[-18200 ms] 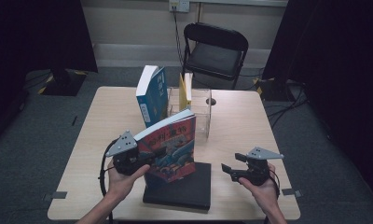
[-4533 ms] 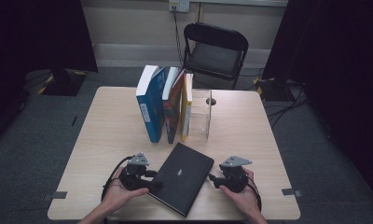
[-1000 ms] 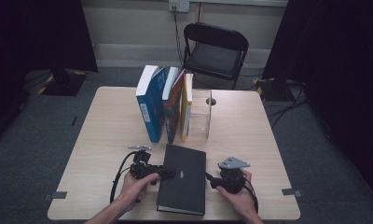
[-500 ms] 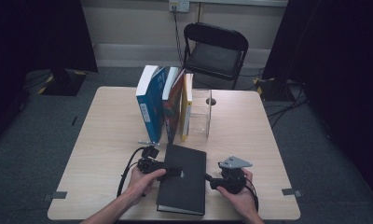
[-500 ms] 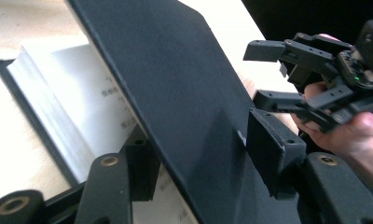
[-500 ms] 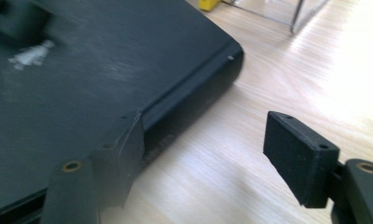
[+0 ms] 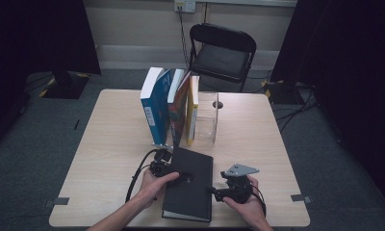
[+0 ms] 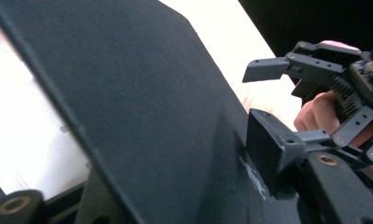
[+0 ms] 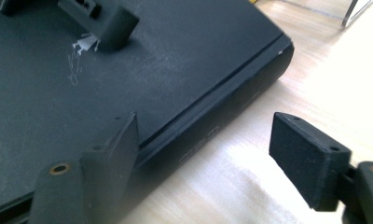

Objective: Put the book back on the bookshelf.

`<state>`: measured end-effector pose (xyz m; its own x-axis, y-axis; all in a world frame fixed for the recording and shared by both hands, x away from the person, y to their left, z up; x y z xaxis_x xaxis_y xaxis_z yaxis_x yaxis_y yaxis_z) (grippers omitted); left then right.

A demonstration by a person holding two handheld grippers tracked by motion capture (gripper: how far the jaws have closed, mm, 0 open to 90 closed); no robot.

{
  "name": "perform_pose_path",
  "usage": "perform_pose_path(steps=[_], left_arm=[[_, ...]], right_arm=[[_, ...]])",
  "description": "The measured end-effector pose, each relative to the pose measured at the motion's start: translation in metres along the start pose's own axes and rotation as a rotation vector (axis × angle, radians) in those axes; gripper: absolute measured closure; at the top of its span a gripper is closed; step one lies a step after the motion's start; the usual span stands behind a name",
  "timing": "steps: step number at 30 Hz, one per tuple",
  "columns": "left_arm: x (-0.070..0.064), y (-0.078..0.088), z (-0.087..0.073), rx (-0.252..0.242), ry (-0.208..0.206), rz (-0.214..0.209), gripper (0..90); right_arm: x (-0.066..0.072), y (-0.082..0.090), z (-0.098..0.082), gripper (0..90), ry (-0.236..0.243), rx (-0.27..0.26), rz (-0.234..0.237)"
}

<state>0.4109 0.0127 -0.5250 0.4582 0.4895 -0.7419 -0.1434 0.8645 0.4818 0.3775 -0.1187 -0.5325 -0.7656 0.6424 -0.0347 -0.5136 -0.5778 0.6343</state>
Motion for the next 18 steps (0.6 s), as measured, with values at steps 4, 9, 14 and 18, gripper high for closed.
perform_pose_path(steps=[4, 9, 14, 18], left_arm=[[0.0, 0.001, 0.001, 0.002, 0.002, -0.013, 53.0], [-0.002, 0.002, 0.001, -0.004, -0.014, -0.007, 54.8], [-0.006, 0.004, 0.001, -0.016, -0.044, 0.006, 55.3], [-0.009, 0.006, 0.002, -0.028, -0.065, 0.015, 55.9]], right_arm=[[0.001, 0.001, -0.001, 22.9, -0.006, -0.015, 0.001], [0.007, 0.003, 0.004, 18.7, -0.01, -0.045, 0.034], [0.011, -0.003, 0.002, 13.9, -0.027, -0.034, 0.065], [0.011, -0.004, 0.003, 13.2, -0.056, -0.04, 0.089]])
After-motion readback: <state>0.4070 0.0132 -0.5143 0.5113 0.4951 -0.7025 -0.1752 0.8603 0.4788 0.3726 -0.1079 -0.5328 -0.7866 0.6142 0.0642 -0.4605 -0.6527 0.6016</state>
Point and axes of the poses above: each handheld gripper's, and its own axes: y roughly backward along the jaws, z roughly out of its top, x roughly to its left, the point moved 10 cm from there along -y, roughly forward along the jaws, and after that the axes turned 10 degrees about y, right-handed, at the moved point
